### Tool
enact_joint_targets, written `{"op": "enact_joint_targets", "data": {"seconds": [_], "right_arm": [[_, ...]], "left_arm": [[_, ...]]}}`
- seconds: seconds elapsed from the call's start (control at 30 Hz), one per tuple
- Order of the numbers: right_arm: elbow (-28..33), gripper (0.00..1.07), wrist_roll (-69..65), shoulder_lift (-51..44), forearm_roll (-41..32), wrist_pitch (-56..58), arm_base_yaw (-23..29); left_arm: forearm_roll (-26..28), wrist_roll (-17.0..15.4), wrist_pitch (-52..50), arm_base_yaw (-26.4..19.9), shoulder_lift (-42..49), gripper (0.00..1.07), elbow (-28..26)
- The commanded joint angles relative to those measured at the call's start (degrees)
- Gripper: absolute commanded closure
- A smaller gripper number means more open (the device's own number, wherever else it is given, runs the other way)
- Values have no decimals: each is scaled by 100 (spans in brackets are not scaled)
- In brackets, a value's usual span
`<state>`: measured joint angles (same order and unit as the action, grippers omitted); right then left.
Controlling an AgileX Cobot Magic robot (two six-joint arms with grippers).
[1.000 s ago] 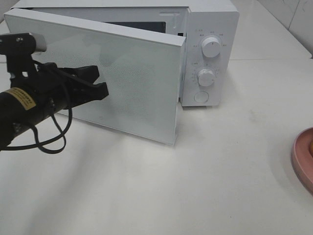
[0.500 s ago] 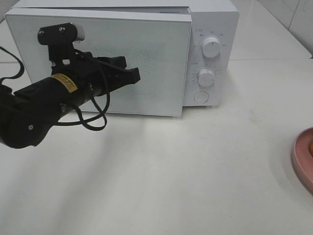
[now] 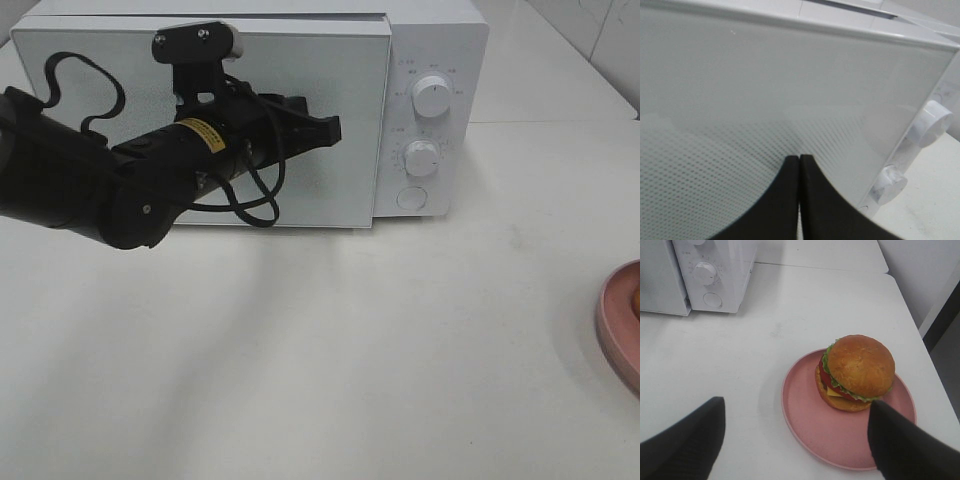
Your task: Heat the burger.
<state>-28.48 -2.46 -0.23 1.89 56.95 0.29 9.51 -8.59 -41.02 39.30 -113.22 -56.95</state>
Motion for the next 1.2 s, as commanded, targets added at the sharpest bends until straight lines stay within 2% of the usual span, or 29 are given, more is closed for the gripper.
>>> {"op": "enact_joint_targets", "data": {"seconds": [0.03, 0.07, 0.13, 0.23, 0.57, 0.77, 0.8, 0.83, 0.9, 0.93, 0.97, 1.0, 1.03, 1.07, 1.1, 1.13, 1.2], "right_arm": [[-6, 31, 46, -149, -6, 6, -34], [-6, 31, 46, -149, -6, 6, -34], [-6, 31, 46, -149, -6, 6, -34], [-6, 31, 46, -149, -6, 6, -34], [-6, 31, 46, -149, -6, 6, -34], [-6, 31, 46, -149, -6, 6, -34], [-6, 31, 46, -149, -6, 6, -34], [-6, 31, 46, -149, -6, 6, -34], [-6, 31, 46, -149, -6, 6, -34], [-6, 31, 46, -149, -6, 6, -34], [-6, 31, 46, -149, -6, 6, -29], [-6, 31, 46, -149, -6, 6, -11], [-6, 31, 46, -149, -6, 6, -11], [-6, 31, 46, -149, -6, 6, -11], [-6, 31, 46, -149, -6, 6, -11], [-6, 31, 46, -149, -6, 6, -11], [-6, 31, 46, -149, -6, 6, -11]], "left_arm": [[384, 298, -17, -63, -143, 107, -361], [384, 298, -17, -63, -143, 107, -361], [625, 602, 52, -103, -201, 107, -510], [756, 739, 109, -195, -258, 107, -625], [722, 739, 155, -281, -264, 107, -665], [481, 739, 980, -172, -23, 107, -590], [395, 739, 1392, -143, 143, 101, -510], [395, 739, 1392, -143, 143, 101, -510], [212, 739, 1960, -80, 418, 75, -304], [212, 739, 1960, -80, 418, 75, -304], [69, 739, 2263, -46, 607, 51, -160], [11, 710, 2441, -34, 705, 39, -86], [11, 710, 2441, -34, 705, 39, -86], [0, 716, 2859, 17, 917, 12, 40], [-11, 722, 3140, 17, 1014, 4, 97], [-11, 722, 3140, 17, 1014, 4, 97], [-11, 722, 4377, 17, 1415, 6, 195]]}}
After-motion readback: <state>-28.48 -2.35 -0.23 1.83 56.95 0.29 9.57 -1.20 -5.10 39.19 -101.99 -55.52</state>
